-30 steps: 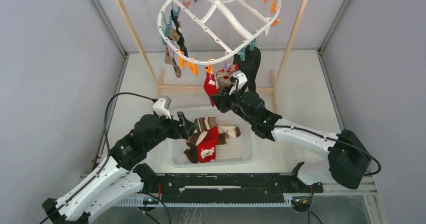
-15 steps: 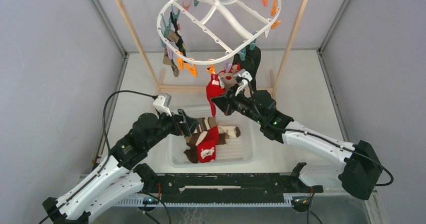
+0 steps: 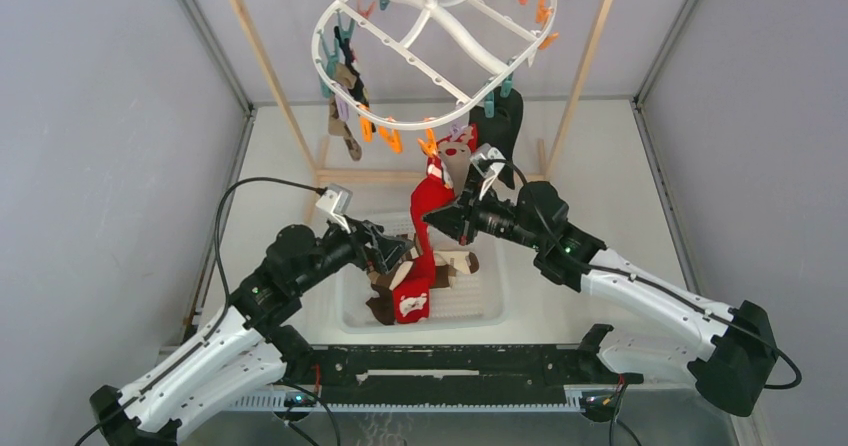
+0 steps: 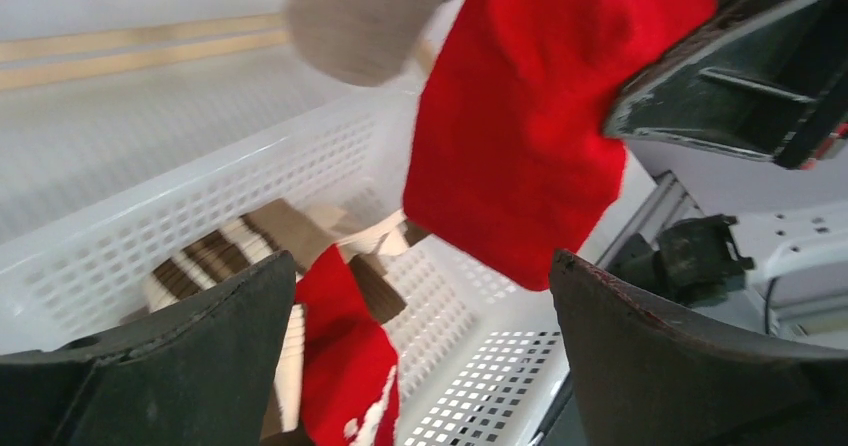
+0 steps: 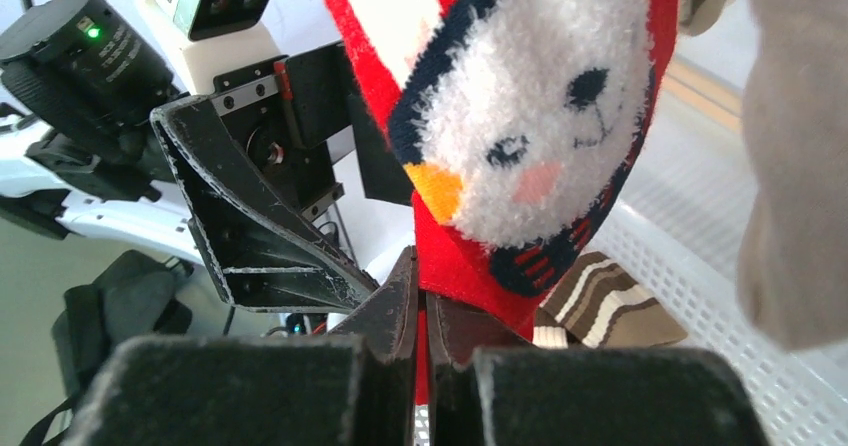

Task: Remove the socks clipped to the hanger
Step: Remove the sock from the hanger.

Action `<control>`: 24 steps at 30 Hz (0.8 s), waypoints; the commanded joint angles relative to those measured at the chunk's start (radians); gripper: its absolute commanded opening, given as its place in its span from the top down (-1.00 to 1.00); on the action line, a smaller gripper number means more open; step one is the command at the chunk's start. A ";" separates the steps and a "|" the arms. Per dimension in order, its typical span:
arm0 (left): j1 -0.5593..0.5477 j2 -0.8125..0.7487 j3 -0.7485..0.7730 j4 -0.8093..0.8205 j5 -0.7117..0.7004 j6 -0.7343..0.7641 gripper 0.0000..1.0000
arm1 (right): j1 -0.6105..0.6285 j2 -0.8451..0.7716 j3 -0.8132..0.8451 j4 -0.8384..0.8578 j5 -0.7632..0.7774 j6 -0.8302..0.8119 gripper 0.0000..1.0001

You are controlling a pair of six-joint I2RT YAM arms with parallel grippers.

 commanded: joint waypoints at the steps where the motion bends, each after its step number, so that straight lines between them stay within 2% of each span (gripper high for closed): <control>1: 0.004 -0.007 -0.018 0.168 0.148 0.028 -1.00 | -0.011 -0.034 0.012 0.011 -0.073 0.044 0.90; 6: -0.002 -0.017 -0.031 0.218 0.194 0.029 -1.00 | -0.019 -0.027 0.022 0.024 -0.097 0.077 0.91; 24: -0.027 0.075 -0.031 0.239 0.139 0.061 -1.00 | -0.013 0.005 0.073 0.030 -0.147 0.119 0.98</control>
